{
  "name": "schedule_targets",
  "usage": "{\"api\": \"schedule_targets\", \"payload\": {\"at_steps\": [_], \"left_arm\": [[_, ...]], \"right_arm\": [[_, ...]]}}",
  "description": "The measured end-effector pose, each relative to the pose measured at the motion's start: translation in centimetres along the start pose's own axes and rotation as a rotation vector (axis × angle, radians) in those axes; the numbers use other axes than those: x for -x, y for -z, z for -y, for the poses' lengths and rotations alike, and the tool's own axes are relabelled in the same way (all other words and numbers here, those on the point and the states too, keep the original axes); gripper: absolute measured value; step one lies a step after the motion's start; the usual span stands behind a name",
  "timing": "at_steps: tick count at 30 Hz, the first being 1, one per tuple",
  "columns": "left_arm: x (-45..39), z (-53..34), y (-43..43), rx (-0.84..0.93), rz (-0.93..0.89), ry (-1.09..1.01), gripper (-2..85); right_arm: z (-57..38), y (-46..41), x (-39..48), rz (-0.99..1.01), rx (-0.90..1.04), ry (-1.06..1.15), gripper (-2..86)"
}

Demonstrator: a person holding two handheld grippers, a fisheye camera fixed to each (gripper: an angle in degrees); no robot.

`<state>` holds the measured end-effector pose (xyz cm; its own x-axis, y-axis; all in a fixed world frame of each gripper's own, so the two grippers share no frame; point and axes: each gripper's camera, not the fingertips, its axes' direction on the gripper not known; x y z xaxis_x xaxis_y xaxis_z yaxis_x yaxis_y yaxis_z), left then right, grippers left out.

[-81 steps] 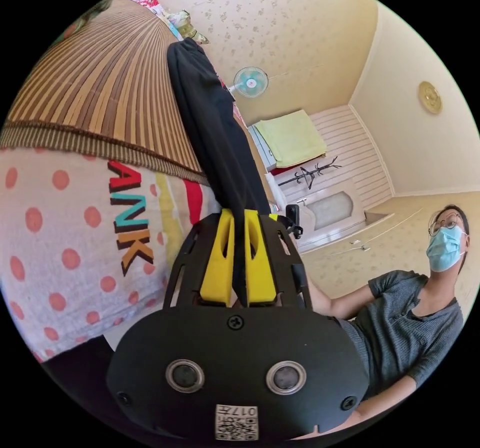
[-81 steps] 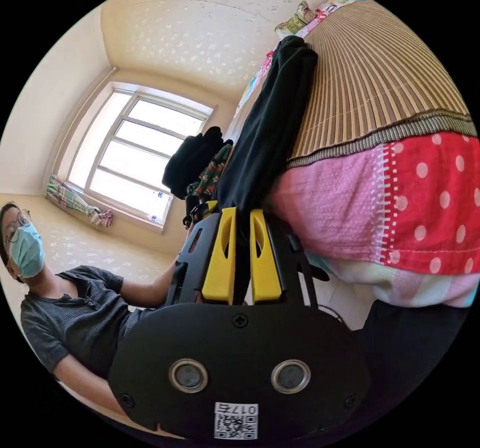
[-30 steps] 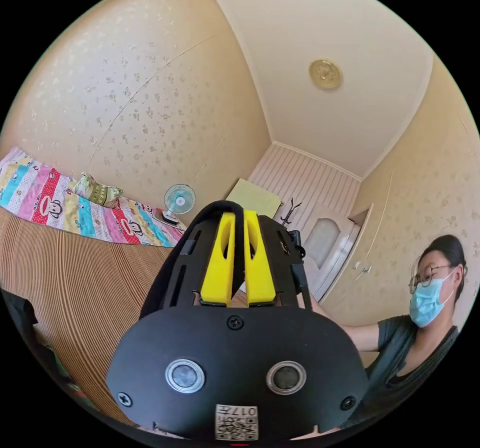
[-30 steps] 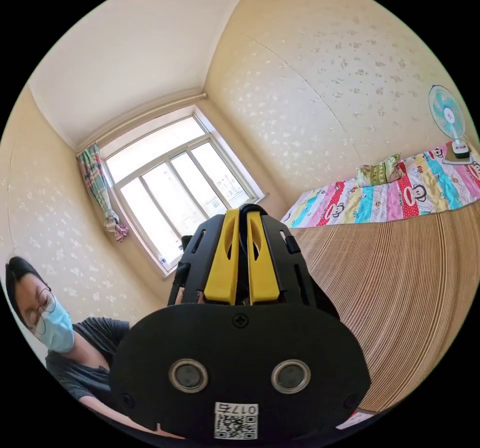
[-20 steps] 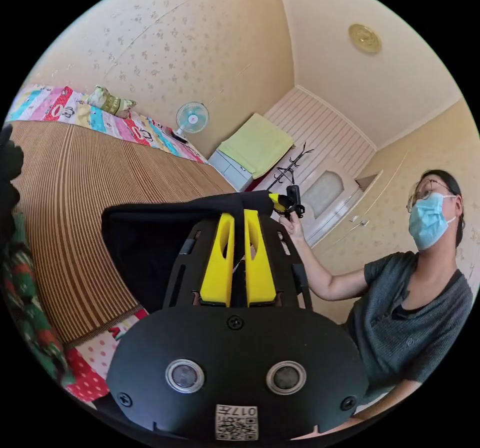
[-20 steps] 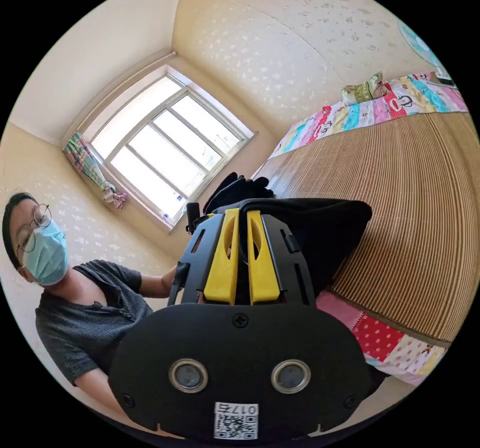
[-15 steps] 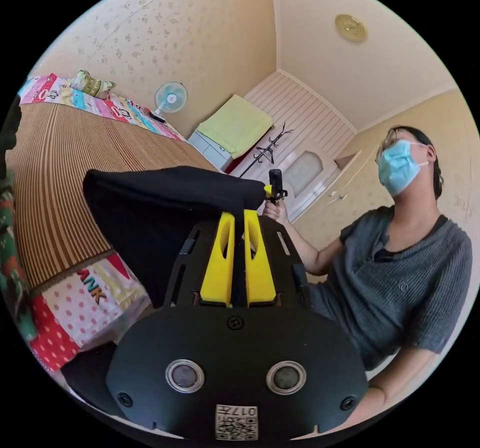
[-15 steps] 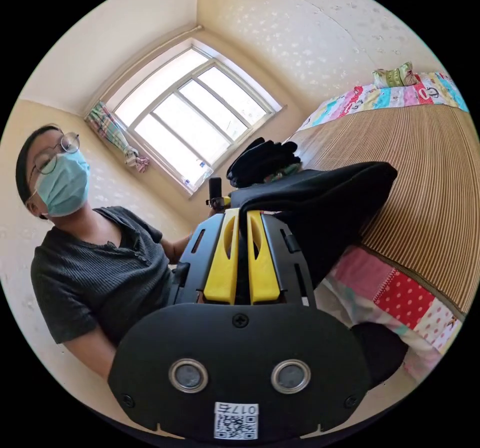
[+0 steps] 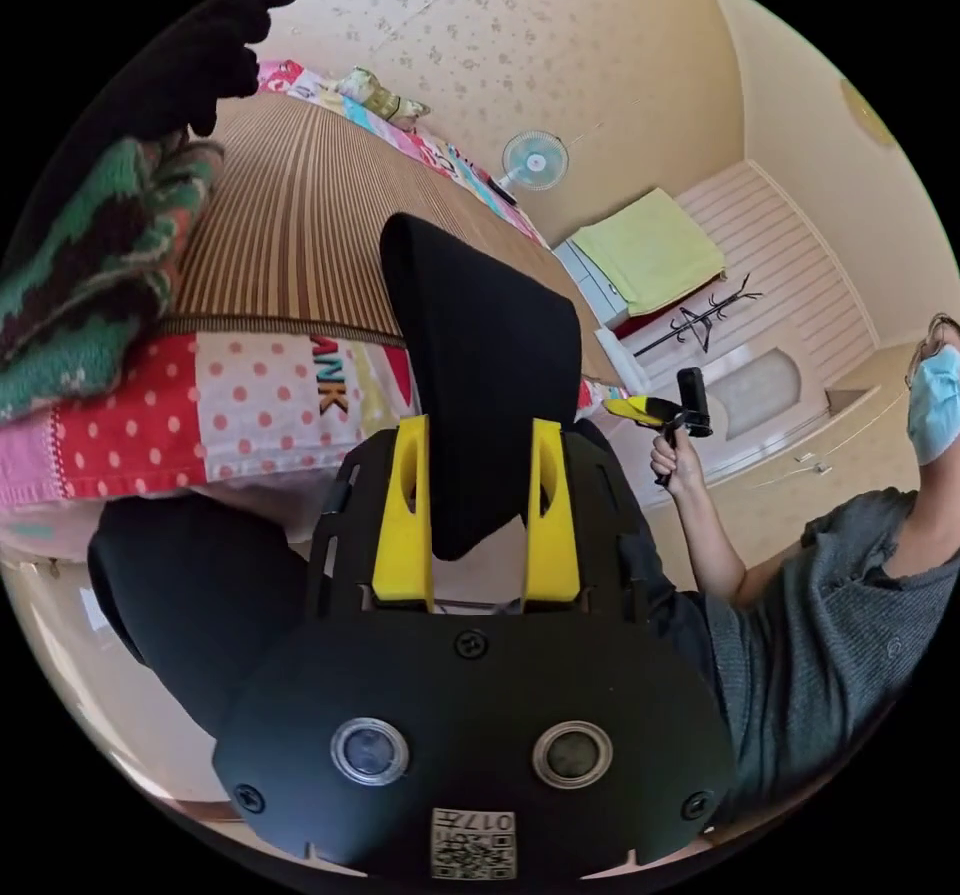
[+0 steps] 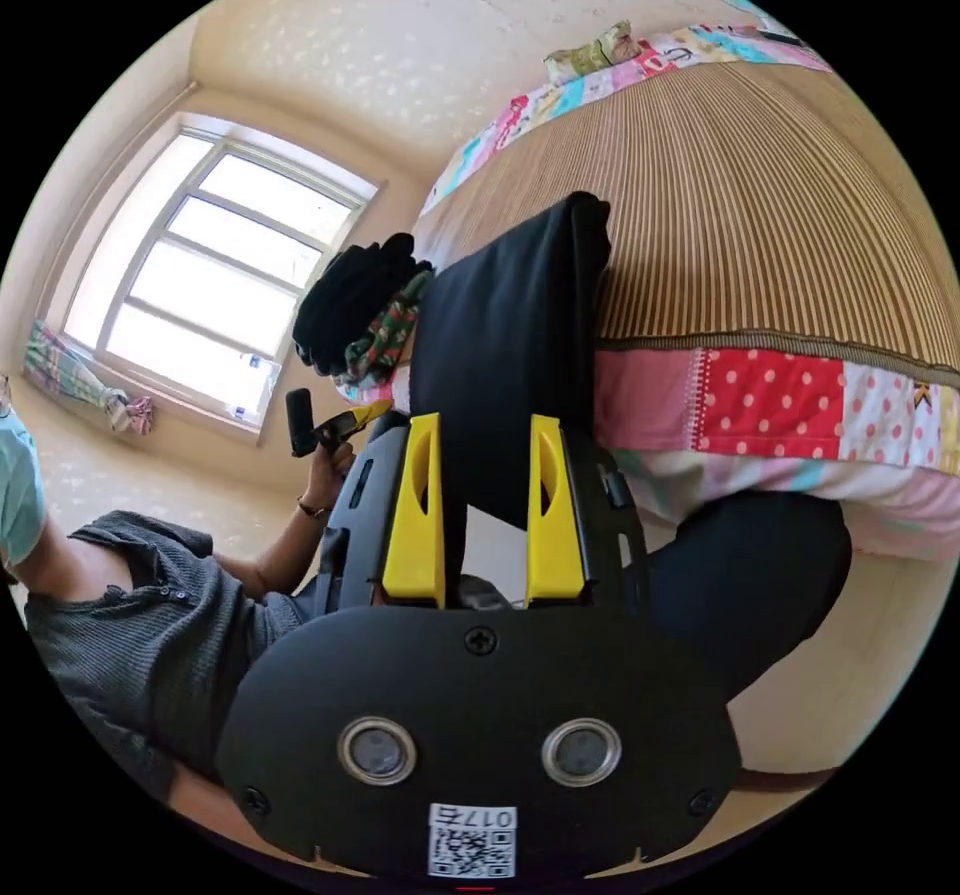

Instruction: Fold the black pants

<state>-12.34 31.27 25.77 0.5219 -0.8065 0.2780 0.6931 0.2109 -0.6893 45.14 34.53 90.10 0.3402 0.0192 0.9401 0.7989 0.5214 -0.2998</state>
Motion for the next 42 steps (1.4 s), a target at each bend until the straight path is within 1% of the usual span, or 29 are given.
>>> {"api": "schedule_targets", "payload": {"at_steps": [1, 2, 3, 5, 6, 7, 8, 10, 12, 13, 15, 16, 17, 18, 19, 20, 21, 25, 28, 29, 31, 32, 33, 35, 38, 40, 41, 42], "left_arm": [[-0.2, 1.2, -0.8, -0.023, 0.035, 0.006, 14.8], [-0.2, 1.8, -1.3, -0.033, 0.039, 0.011, 15.2], [-0.2, 2.9, -2.3, -0.046, 0.030, 0.025, 16.0], [-0.1, 4.3, -3.7, -0.057, -0.029, 0.046, 16.5], [0.0, 4.9, -4.9, -0.047, -0.077, 0.055, 16.4], [0.5, 5.4, -6.7, 0.008, -0.095, 0.101, 15.4], [0.8, 5.4, -7.3, 0.018, -0.099, 0.135, 14.9], [2.4, 4.9, -6.6, -0.035, -0.179, 0.247, 12.6], [2.7, 5.4, -6.5, -0.016, -0.202, 0.241, 12.5], [2.3, 5.9, -6.3, -0.004, -0.179, 0.215, 12.4], [1.2, 7.0, -6.3, 0.027, -0.115, 0.174, 12.3], [0.6, 7.7, -6.2, 0.049, -0.078, 0.167, 12.1], [0.5, 8.0, -6.1, 0.061, -0.066, 0.172, 12.0], [0.5, 8.6, -6.0, 0.088, -0.056, 0.185, 11.6], [1.0, 9.1, -5.8, 0.119, -0.064, 0.196, 11.1], [1.4, 9.4, -5.7, 0.134, -0.078, 0.202, 10.9], [2.4, 9.7, -5.6, 0.161, -0.125, 0.214, 10.2], [5.3, 8.7, -5.2, 0.194, -0.300, 0.255, 7.3], [5.5, 7.3, -3.8, 0.165, -0.398, 0.249, 6.2], [5.6, 7.0, -3.4, 0.152, -0.430, 0.249, 6.0], [6.1, 6.2, -1.5, 0.086, -0.571, 0.267, 5.6], [6.0, 6.2, -0.9, 0.067, -0.587, 0.265, 5.6], [5.5, 6.4, 0.5, 0.033, -0.589, 0.253, 5.5], [4.1, 7.3, 3.3, 0.016, -0.535, 0.218, 5.5], [1.0, 8.9, 8.9, -0.030, -0.420, 0.155, 5.5], [-2.2, 10.2, 14.4, -0.082, -0.338, 0.080, 5.5], [-3.2, 10.6, 16.0, -0.094, -0.315, 0.054, 5.5], [-5.4, 11.5, 19.3, -0.117, -0.263, -0.001, 5.6]], "right_arm": [[0.4, -0.3, -0.5, -0.030, -0.014, -0.020, 13.3], [1.3, -1.3, -1.6, -0.062, -0.006, -0.051, 15.8], [2.2, -2.8, -2.9, -0.053, 0.036, -0.077, 18.4], [2.9, -4.6, -4.5, 0.028, 0.079, -0.108, 21.7], [2.7, -4.7, -5.0, 0.023, 0.045, -0.119, 22.5], [2.6, -4.5, -5.1, 0.003, 0.030, -0.121, 22.2], [2.3, -4.3, -5.3, -0.031, 0.023, -0.114, 21.5], [1.9, -4.1, -5.8, -0.008, 0.030, -0.104, 20.4], [1.5, -3.8, -6.5, 0.049, 0.017, -0.100, 19.9], [1.5, -3.6, -6.6, 0.040, 0.015, -0.096, 19.6], [1.6, -3.3, -7.1, -0.059, 0.019, -0.112, 16.4], [1.7, -3.2, -7.3, -0.065, 0.020, -0.110, 15.6], [1.8, -2.8, -8.0, -0.033, 0.021, -0.109, 13.9], [2.0, -2.8, -9.2, 0.072, 0.054, -0.112, 12.0], [2.1, -2.9, -10.0, 0.136, 0.077, -0.133, 11.0], [2.0, -3.0, -11.7, 0.248, 0.109, -0.173, 10.3], [1.7, -3.0, -13.0, 0.316, 0.137, -0.192, 9.8], [0.0, -2.0, -14.9, 0.421, 0.155, -0.207, 9.1], [-1.6, -0.7, -15.7, 0.509, 0.141, -0.196, 8.4], [-2.0, -0.2, -15.9, 0.560, 0.137, -0.180, 8.1], [-2.1, 0.1, -16.2, 0.672, 0.143, -0.155, 7.7], [-1.9, 0.2, -15.9, 0.732, 0.143, -0.133, 7.4], [-1.5, 0.4, -15.1, 0.763, 0.145, -0.099, 7.2], [-0.4, 0.7, -13.5, 0.773, 0.161, -0.035, 6.8], [2.0, 0.6, -10.2, 0.793, 0.192, 0.060, 6.4], [3.7, 0.1, -7.9, 0.848, 0.202, 0.105, 6.2], [5.1, -0.3, -5.9, 0.885, 0.209, 0.152, 6.2], [6.5, -0.7, -3.6, 0.920, 0.216, 0.199, 6.2]]}}
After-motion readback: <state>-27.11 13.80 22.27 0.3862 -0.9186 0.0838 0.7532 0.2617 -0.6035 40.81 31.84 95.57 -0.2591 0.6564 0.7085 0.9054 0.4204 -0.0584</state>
